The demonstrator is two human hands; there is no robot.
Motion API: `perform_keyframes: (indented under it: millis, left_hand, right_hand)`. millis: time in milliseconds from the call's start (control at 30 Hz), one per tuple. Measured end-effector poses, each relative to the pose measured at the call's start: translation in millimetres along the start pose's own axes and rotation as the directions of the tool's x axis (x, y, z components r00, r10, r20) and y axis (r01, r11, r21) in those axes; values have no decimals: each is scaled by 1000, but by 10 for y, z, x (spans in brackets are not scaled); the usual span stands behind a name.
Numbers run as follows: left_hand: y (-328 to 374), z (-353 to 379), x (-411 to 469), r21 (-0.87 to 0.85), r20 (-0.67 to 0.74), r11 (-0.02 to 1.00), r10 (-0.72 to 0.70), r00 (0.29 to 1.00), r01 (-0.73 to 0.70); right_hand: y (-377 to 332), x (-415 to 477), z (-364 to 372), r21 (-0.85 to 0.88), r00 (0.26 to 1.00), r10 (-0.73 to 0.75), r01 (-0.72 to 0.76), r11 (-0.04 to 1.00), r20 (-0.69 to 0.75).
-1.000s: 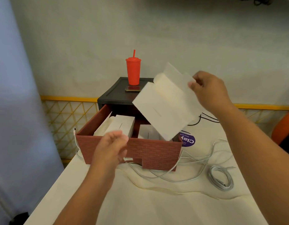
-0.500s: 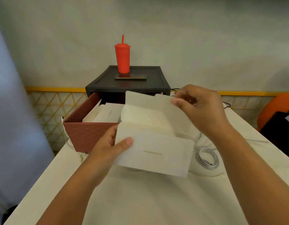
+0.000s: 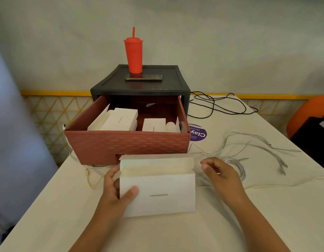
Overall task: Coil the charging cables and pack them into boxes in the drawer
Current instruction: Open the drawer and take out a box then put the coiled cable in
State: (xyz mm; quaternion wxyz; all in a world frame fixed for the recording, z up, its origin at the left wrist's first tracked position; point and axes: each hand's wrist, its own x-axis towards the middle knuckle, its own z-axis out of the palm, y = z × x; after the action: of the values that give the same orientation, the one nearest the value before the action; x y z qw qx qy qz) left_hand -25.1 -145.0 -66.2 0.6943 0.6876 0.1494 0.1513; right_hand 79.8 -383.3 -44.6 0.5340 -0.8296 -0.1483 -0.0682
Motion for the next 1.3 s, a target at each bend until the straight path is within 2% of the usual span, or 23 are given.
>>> perform_keyframes:
  millis: [67,133,200,333,500,567,633,700,800,833,900,967,1033,1100,1233,1300]
  left_hand:
    - [-20,5,-23,49,-24,998,45,999,-43]
    - [-27,8,-59,67,-29,994,84,996,-82]
    - [-26,12,-78,83,3,990,118,993,-118]
    - [31,-41,-72,147,65,980,124,990,-132]
    - [128,-110,-60,217,150,969,87,985,-119]
    - [151,-160,-56,220,189,970,67,980,-108]
    - [179,-201,-59,253,223,960,59,973,-116]
    - [205,-227,-56,309,230,943,48,972,-120]
    - [253,-218,-67,372,238,918,47,970,-136]
    - [268,-205,-74,386,242,911,53,969,-146]
    - [285,-165,-93,418,245,892,70,967,-171]
    - [294,-121,-105,447,231,876,81,970,-180]
    - [313,-92,-125,466,220,865,89,971,-185]
    - [331,-84,-141,486,217,854,92,972,-189]
    - [357,-85,-170,492,211,851,92,973,-187]
    - [361,-83,-175,489,210,851,99,973,-193]
  right_hand:
    - [83,74,-79,-170,996,16,-31,985,-87]
    - [211,133,-190,-379,983,24,-92,921,-180]
    - [347,154,-311,-512,976,40,-146,846,-212]
    - [452,88,-401,-606,970,199,-242,758,-138]
    - [480,64,-396,-732,990,112,-141,667,-88]
    - [465,75,-410,-707,993,75,-116,698,-89]
    - [393,71,-446,-599,991,26,-99,795,-128]
    - [252,58,-500,-449,979,-21,-74,890,-202]
    - [-49,28,-619,-140,964,-14,-24,990,-265]
    - [-171,5,-659,-6,968,-22,21,1000,-249]
    - [-428,-62,-722,266,984,-90,129,955,-152]
    - [-634,-129,-728,387,980,-199,183,904,0]
    - [-788,-163,-628,411,957,-273,210,887,100]
    - [-863,-193,-449,358,942,-293,221,907,162]
    - [-869,-225,-85,178,957,-226,193,965,182]
    - [-835,-220,40,11,941,-245,250,968,233]
